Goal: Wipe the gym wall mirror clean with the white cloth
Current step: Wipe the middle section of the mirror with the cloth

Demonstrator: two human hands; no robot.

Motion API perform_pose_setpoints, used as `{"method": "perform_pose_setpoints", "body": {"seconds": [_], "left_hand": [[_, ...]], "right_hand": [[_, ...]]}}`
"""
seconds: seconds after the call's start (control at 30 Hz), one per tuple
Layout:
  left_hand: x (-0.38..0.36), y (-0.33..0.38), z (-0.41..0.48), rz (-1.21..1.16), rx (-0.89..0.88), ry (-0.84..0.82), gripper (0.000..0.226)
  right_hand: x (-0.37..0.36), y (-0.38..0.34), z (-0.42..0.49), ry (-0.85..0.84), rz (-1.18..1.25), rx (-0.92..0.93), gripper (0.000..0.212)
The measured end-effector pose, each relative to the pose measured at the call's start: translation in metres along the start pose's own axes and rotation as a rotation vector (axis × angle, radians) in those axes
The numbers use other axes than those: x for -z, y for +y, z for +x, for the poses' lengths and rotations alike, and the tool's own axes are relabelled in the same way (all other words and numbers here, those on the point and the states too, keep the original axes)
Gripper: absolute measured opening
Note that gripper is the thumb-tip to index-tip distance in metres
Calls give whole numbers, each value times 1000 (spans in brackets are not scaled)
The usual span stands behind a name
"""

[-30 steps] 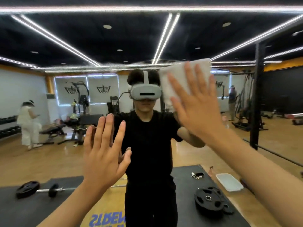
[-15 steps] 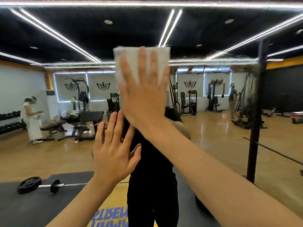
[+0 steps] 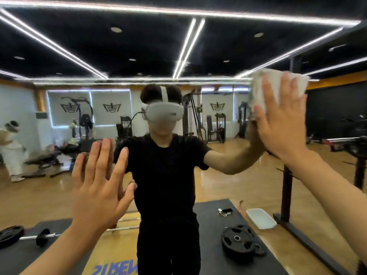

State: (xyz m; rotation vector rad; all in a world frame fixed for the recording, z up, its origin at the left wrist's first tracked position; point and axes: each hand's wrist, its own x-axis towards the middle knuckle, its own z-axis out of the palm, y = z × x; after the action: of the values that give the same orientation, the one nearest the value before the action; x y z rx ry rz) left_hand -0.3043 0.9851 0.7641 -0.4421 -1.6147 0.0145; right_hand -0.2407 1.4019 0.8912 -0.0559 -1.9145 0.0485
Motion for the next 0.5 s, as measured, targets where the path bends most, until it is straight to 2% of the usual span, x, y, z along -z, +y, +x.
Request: {"method": "perform_pose_setpoints", "body": {"seconds": [0.07,0.17,0.23,0.4,0.5], "left_hand": [[-1,1,0,18,-2,5,71],[-2,1,1,25,2,3,72],[-3,2,0,15,4,-3,71],[0,-3,0,7,-2,1,73],[1,-5,-1,-7,4,6,74]], "right_hand": [[-2,-3,-2,33,38,-124,65],[-14,-61,6,106,112,-249,65],[-22,-117,11,122,124,-155,64],[-38,-262,-6,94,128,248,63],[-41,-290,-17,19,88,410,64]]}}
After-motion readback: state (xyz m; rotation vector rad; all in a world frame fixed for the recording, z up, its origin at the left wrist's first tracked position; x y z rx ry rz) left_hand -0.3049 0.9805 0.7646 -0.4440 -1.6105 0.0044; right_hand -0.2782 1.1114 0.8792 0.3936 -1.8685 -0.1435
